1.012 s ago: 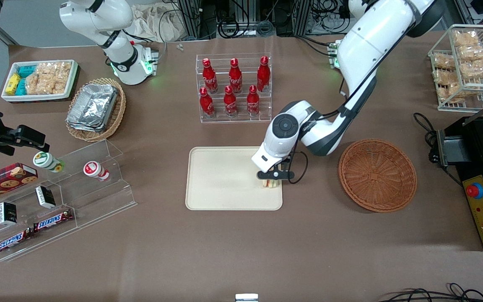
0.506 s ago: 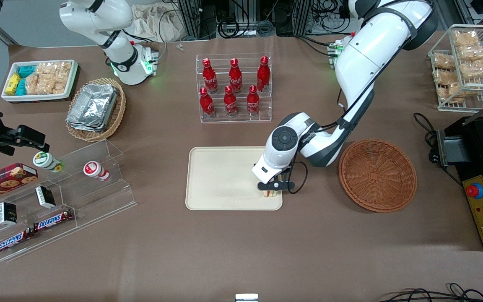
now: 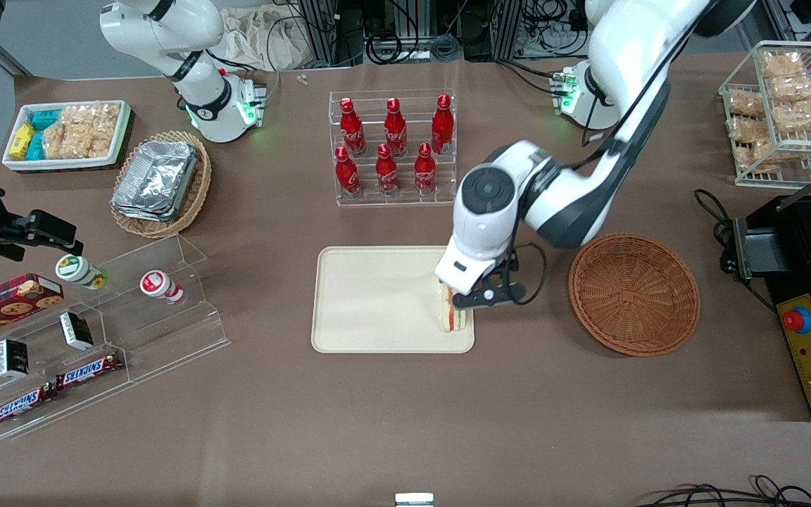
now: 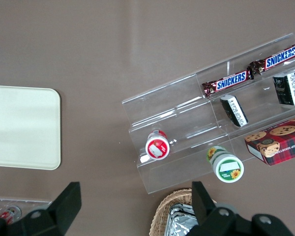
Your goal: Place sandwich from basket to tray
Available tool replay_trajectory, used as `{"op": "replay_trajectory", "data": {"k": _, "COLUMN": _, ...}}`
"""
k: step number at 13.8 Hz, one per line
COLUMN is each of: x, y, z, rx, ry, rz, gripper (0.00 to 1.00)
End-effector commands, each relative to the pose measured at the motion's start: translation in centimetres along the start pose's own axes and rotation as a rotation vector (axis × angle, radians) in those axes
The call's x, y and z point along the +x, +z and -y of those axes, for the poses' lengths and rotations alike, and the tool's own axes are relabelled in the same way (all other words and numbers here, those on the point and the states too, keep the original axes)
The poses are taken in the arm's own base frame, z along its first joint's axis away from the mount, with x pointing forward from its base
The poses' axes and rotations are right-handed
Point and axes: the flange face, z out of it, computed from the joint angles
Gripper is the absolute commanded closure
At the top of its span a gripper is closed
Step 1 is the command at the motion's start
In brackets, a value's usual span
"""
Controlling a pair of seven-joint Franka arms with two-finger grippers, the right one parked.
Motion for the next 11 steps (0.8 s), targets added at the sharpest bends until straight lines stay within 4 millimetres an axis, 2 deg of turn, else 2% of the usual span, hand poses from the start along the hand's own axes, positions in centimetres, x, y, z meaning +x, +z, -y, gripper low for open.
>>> {"op": "replay_trajectory", "data": {"k": 1, "x": 0.5, "y": -6.3, "z": 4.5, "rx": -0.027, "ry": 0.057, "rz": 0.066, "gripper": 0.0}}
{"op": "replay_trajectory", "data": {"k": 2, "x": 0.1, "y": -7.8, "z": 5.6, "rx": -0.013, "ry": 0.103, "rz": 0.101, "gripper": 0.0}}
{"op": "replay_trajectory", "data": {"k": 3, "x": 1.9, "y": -9.3, "z": 9.3, "rx": 0.003, "ry": 0.081, "rz": 0.115, "gripper": 0.0}}
{"op": "replay_trajectory", "data": {"k": 5, "x": 2.5, "y": -12.5, "z": 12.7, "rx": -0.015, "ry": 0.101, "rz": 0.125, "gripper": 0.0}}
{"op": "replay_trajectory", "data": {"k": 7, "x": 3.8, "y": -14.7, "z": 18.1, "rx": -0.007, "ry": 0.114, "rz": 0.13, "gripper": 0.0}}
{"op": "replay_trajectory", "data": {"k": 8, "x": 3.4, "y": -15.9, "z": 19.7, "rx": 0.001, "ry": 0.155, "rz": 0.155, "gripper": 0.0}}
{"op": "replay_trajectory", "data": {"k": 10, "x": 4.0, "y": -17.6, "z": 26.3, "rx": 0.002, "ry": 0.212, "rz": 0.193, "gripper": 0.0}}
{"op": "replay_trajectory", "data": {"k": 11, "x": 3.7, "y": -18.2, "z": 28.5, "rx": -0.008, "ry": 0.25, "rz": 0.212, "gripper": 0.0}}
